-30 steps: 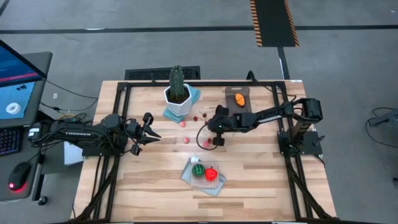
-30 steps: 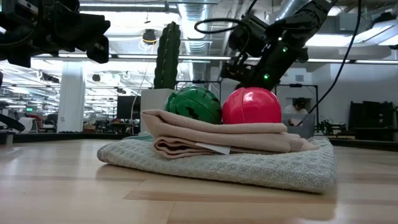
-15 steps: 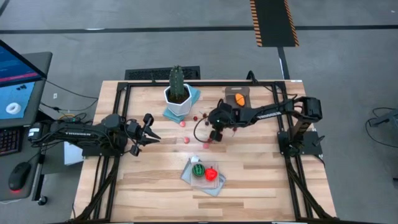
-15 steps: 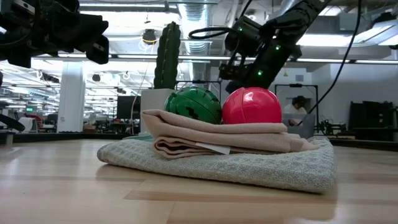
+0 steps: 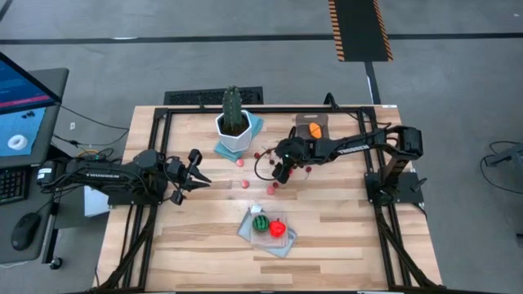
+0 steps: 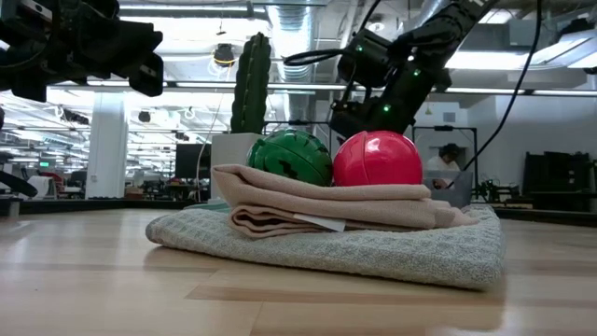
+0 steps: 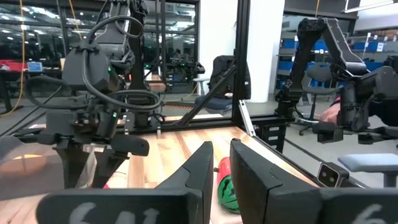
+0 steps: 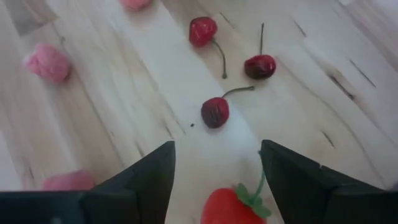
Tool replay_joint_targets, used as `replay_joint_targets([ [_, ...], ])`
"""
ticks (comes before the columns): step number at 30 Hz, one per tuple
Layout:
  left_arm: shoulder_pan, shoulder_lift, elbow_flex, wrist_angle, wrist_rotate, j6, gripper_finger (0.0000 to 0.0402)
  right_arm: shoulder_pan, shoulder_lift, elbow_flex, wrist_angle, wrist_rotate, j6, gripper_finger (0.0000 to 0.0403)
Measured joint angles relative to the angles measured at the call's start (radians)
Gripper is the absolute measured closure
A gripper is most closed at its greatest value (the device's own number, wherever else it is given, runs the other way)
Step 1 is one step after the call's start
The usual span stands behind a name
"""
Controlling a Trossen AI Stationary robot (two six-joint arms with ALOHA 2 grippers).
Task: Pick and placing Produce into tupperware
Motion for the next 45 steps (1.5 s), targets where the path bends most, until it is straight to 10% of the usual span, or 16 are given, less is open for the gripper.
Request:
replay_joint_targets([
  [45, 0.0, 0.0, 0.0, -0.001, 0.02, -0.025, 0.0357, 0.103, 0.0, 0.13, -0.315, 0.085, 0.372, 0.0143],
])
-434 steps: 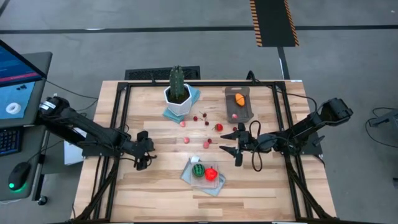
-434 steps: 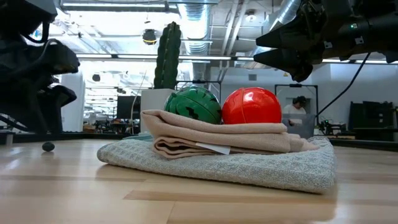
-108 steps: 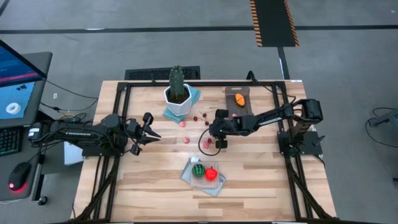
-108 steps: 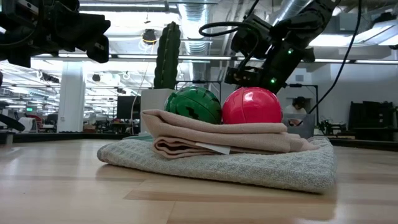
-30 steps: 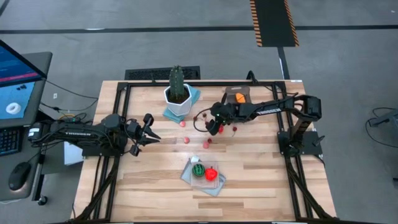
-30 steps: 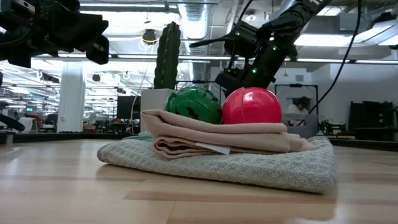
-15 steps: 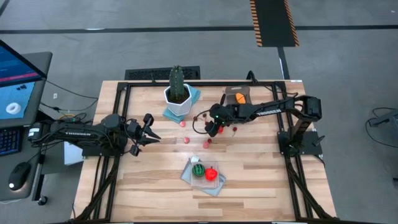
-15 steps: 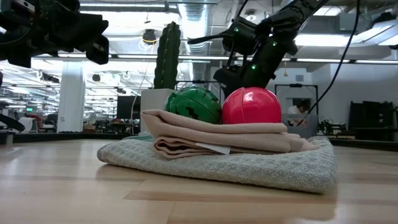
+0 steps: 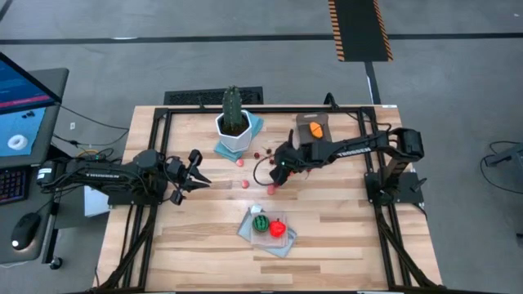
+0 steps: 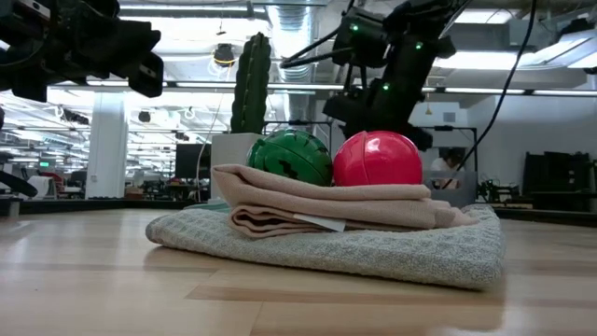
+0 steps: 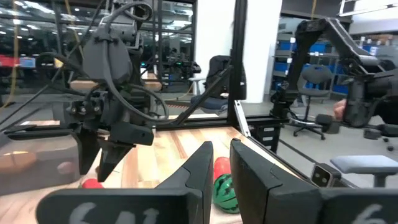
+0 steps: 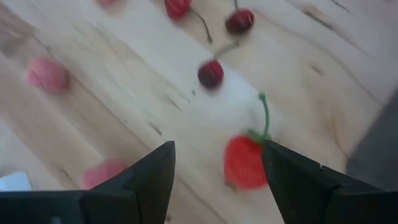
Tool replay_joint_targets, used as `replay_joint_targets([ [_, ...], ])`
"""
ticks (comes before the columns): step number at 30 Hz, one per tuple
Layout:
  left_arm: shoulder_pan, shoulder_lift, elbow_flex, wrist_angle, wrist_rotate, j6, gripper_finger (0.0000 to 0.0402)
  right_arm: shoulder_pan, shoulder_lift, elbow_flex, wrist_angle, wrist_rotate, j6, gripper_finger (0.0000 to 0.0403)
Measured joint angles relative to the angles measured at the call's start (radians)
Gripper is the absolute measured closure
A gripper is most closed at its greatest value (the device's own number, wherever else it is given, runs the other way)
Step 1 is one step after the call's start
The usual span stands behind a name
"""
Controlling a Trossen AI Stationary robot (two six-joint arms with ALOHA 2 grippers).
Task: Pick and placing Produce into tupperware
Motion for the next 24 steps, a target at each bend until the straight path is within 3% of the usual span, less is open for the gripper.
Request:
replay_joint_targets([
  [9, 0.0, 0.0, 0.0, 0.0, 0.007, 0.0, 0.0357, 0.043, 0.0, 0.0, -0.05, 0.055, 0.097, 0.0143],
  [24, 0.0, 0.0, 0.0, -0.002, 0.03, -0.003, 0.0357, 0.06, 0.0, 0.0, -0.068, 0.118, 0.127, 0.0143],
])
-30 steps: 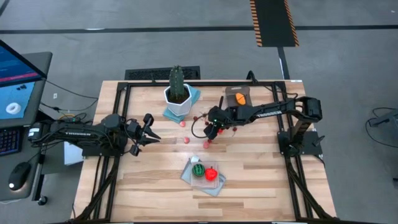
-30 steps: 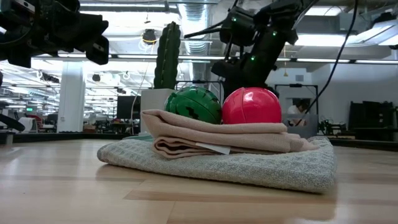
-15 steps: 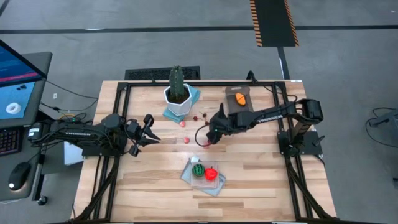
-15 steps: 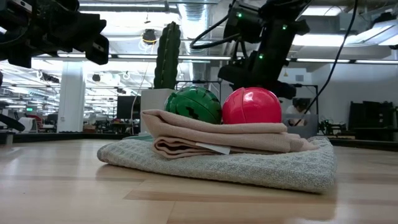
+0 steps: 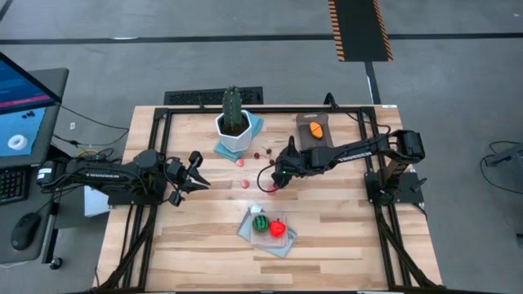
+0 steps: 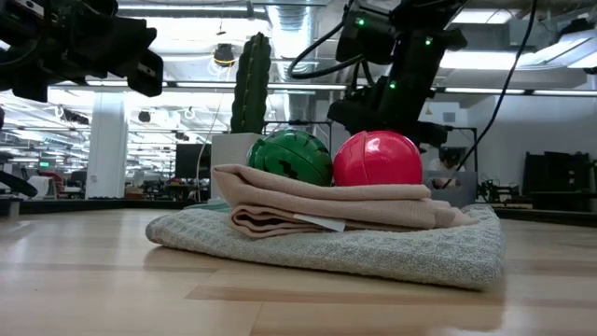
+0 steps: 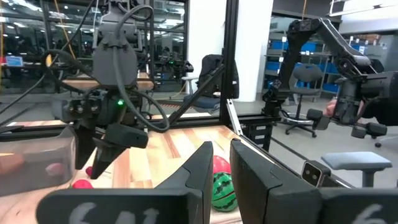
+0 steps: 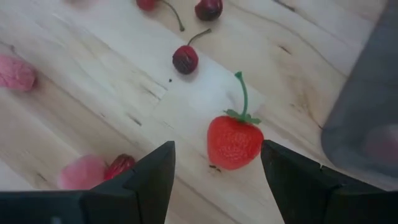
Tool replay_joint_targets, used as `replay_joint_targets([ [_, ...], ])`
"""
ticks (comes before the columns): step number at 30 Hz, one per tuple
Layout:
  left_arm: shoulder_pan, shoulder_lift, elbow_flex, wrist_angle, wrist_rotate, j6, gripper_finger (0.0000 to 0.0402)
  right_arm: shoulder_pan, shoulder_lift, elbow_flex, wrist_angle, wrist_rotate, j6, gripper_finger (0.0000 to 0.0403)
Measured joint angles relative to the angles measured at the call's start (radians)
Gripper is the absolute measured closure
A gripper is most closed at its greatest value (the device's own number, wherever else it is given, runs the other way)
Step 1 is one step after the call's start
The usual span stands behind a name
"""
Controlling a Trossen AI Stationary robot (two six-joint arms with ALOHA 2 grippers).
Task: Pick and placing Produce into tupperware
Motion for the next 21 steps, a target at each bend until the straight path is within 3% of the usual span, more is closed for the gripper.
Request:
replay_joint_targets([
  [12, 0.0, 0.0, 0.0, 0.0, -0.001, -0.012, 0.0357, 0.011, 0.009, 0.0, -0.012, 0.012, 0.023, 0.0143],
  [21, 0.0, 0.0, 0.001, 0.003, -0.005, -0.01, 0.0357, -0.022, 0.061, 0.044, -0.018, 0.007, -0.108, 0.0143],
])
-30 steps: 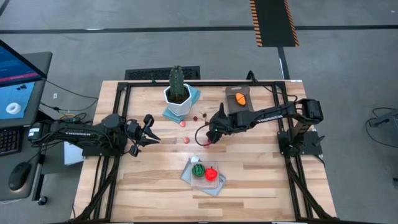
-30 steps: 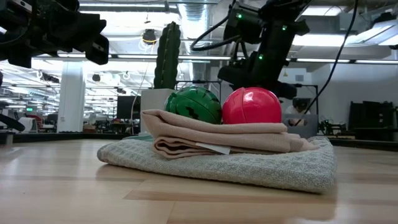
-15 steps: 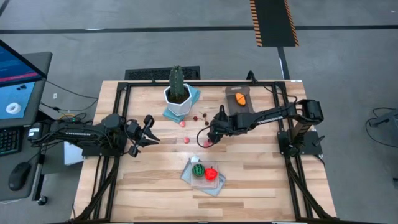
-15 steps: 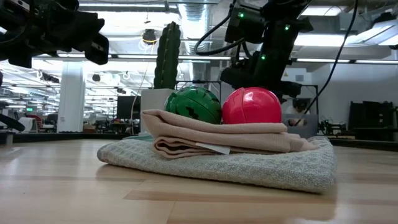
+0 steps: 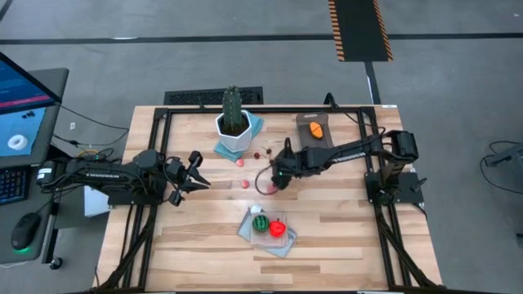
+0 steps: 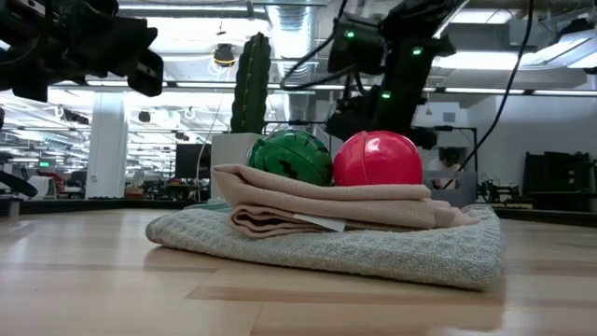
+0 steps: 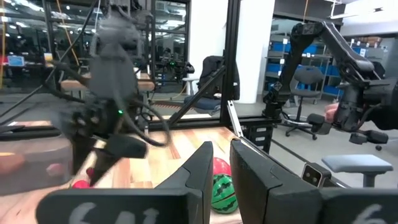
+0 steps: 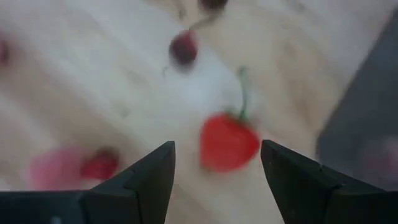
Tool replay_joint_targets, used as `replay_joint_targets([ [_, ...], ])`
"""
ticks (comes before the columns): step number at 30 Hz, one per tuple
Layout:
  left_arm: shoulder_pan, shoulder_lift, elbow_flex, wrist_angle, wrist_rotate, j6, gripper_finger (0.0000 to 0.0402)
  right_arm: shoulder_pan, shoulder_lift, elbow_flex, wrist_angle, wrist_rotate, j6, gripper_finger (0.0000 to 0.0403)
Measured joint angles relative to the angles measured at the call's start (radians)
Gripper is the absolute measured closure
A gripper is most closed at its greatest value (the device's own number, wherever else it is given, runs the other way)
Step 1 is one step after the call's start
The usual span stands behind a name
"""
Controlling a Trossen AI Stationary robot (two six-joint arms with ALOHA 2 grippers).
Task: Pick and placing Produce into tupperware
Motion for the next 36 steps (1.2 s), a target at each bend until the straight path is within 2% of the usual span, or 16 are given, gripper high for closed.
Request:
replay_joint_targets([
  [14, -0.002, 0.0, 0.0, -0.015, 0.005, 0.007, 0.0357, -0.109, 0.005, 0.021, 0.035, -0.03, -0.139, 0.0143],
  [21, -0.002, 0.0, 0.0, -0.018, 0.003, 0.007, 0.0357, -0.11, 0.005, 0.021, 0.08, -0.047, -0.166, 0.0143],
  [36, -0.002, 0.0, 0.0, -0.027, 0.001, 0.008, 0.0357, -0.11, 0.108, 0.027, 0.11, -0.082, -0.185, 0.0145],
])
